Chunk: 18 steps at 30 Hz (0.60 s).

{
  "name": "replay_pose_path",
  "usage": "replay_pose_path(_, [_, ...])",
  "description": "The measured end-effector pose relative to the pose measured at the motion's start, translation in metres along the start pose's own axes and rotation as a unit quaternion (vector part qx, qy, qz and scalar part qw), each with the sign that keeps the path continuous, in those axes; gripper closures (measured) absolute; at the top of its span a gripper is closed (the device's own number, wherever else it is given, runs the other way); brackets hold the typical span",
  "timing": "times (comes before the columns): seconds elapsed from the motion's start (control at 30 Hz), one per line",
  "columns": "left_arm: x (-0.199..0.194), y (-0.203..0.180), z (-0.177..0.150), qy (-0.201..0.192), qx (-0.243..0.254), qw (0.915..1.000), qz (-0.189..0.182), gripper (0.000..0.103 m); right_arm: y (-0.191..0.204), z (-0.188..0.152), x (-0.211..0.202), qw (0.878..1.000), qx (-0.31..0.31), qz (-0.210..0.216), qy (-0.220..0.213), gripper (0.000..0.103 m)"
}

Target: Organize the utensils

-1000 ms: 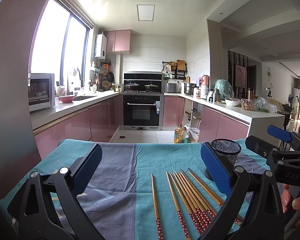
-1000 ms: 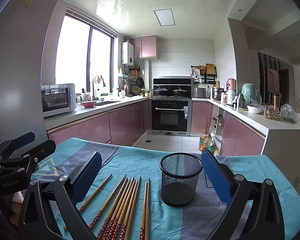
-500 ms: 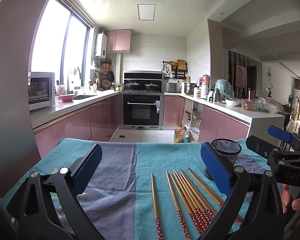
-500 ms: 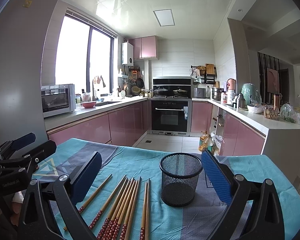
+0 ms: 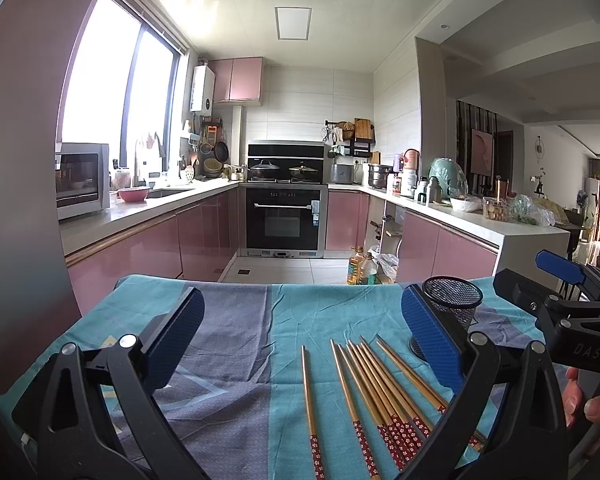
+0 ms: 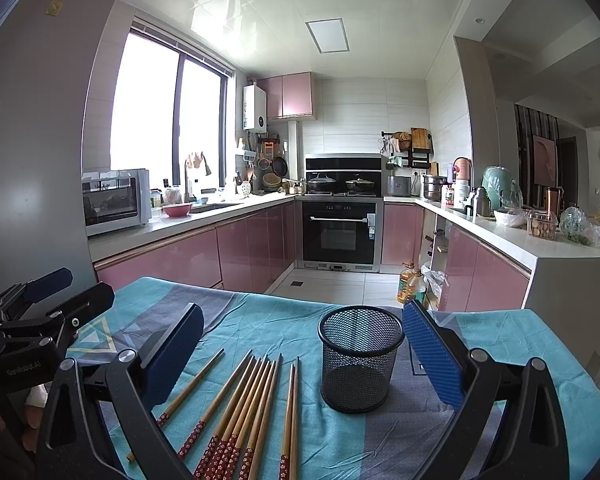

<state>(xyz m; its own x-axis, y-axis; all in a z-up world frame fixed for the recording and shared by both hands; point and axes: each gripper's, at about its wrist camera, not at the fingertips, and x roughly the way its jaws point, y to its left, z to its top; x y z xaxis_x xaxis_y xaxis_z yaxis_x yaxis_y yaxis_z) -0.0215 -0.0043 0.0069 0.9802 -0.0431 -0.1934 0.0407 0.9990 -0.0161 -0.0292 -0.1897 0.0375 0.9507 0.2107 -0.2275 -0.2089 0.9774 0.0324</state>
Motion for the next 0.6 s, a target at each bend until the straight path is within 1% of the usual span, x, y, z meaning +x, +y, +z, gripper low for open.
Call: replay_pose_path(0.6, [0.0007,0.0002,0.0008,0.001,0.0,1.0,0.0,0.006,0.0003,-0.0008,-0.0008,1.0,0.0,0.002,-0.001,0.007])
